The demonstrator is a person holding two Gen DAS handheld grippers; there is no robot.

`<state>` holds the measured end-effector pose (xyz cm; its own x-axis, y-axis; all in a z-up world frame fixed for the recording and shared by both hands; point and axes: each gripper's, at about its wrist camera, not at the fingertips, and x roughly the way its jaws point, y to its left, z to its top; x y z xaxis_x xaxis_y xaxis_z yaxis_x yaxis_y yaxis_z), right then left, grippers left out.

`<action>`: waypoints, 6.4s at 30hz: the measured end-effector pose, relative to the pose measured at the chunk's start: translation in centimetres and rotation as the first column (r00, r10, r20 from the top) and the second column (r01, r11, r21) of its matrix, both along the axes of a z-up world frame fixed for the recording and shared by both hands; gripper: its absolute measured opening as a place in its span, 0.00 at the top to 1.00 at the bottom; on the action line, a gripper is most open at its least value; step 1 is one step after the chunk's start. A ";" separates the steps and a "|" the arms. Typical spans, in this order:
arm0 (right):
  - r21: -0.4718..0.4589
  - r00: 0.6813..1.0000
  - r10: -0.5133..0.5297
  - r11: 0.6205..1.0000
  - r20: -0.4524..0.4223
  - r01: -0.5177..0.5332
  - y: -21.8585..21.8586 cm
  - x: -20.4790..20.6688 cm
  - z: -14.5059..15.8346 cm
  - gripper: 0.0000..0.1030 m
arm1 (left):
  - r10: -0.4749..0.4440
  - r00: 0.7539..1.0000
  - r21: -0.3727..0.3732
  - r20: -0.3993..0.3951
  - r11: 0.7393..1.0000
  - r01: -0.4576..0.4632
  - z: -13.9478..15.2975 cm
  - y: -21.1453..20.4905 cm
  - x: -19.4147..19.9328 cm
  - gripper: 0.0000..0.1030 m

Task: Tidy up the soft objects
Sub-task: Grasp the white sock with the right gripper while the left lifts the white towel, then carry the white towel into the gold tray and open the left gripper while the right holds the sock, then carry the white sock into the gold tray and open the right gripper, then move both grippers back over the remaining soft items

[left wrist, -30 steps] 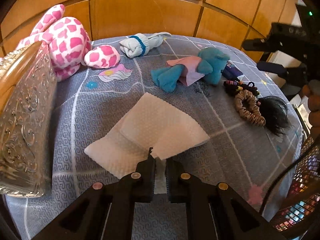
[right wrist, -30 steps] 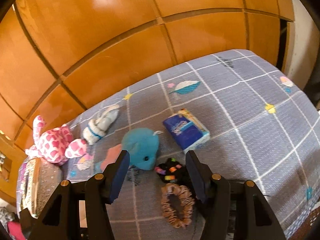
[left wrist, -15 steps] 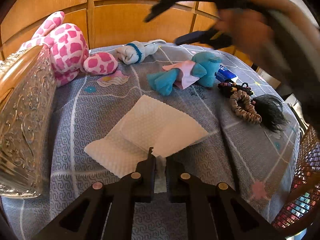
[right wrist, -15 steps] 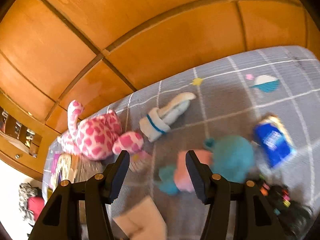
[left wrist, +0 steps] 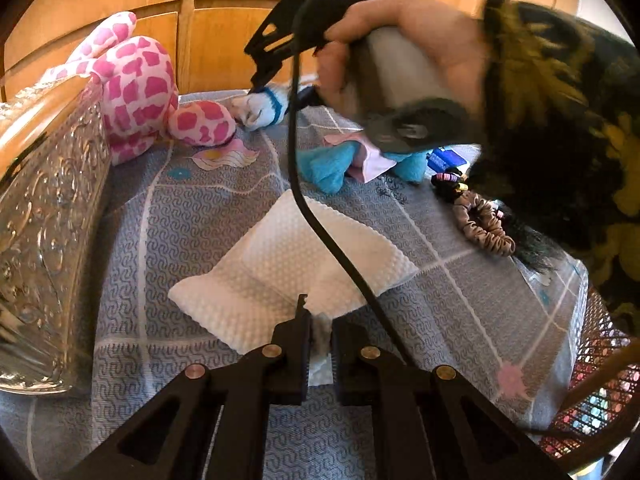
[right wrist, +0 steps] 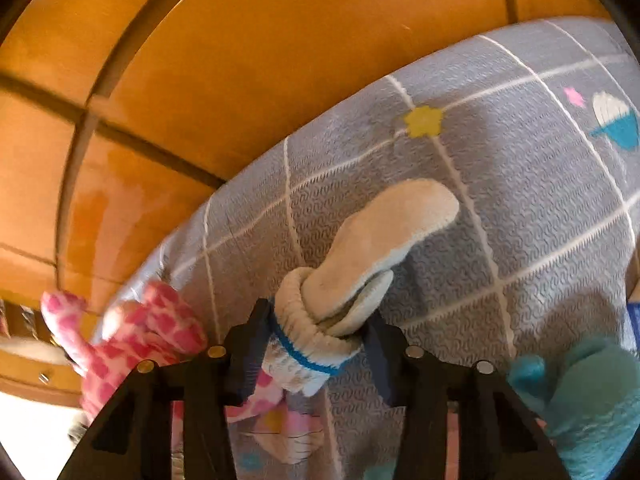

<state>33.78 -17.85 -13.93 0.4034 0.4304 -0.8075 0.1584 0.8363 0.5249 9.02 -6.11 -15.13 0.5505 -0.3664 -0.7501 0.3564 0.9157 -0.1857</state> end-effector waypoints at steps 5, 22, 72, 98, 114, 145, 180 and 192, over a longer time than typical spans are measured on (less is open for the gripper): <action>-0.090 0.991 0.101 0.992 0.091 -0.093 0.5 -2.7 3.1 0.68 | 0.000 1.000 -0.008 -0.002 1.000 0.000 0.0 0.4 0.0 0.92; -0.285 0.966 0.258 0.928 0.024 -0.241 -4.9 -17.1 3.4 0.68 | 0.044 0.999 0.007 -0.021 0.999 -0.044 3.3 1.6 -2.0 0.93; -0.468 0.955 0.295 0.844 -0.007 -0.264 -2.3 -17.4 1.2 0.66 | 0.879 0.473 0.044 0.066 0.471 -0.881 6.5 40.1 -10.5 0.86; -0.515 0.956 0.292 0.820 0.003 -0.249 -1.7 -18.0 1.3 0.66 | 0.827 0.505 0.025 0.248 0.516 -0.856 12.6 34.3 -14.2 0.17; -0.568 0.963 0.268 0.795 0.012 -0.214 -0.1 -18.0 1.6 0.66 | 0.795 0.562 0.015 0.229 0.575 -0.818 12.4 31.9 -14.4 0.00; -0.365 0.663 0.629 0.776 0.405 -0.514 24.6 -18.9 15.5 0.67 | 0.834 0.505 0.076 0.224 0.501 -0.862 12.3 35.0 -16.8 0.00; -0.324 0.500 0.854 0.518 0.145 -0.792 37.4 -28.6 4.4 0.37 | 0.873 0.441 0.058 0.207 0.439 -0.897 11.9 37.6 -17.8 0.00; -0.409 0.517 0.824 0.565 0.233 -0.717 34.7 -29.7 7.5 0.34 | 0.855 0.473 0.059 0.213 0.472 -0.880 12.1 36.6 -17.5 0.00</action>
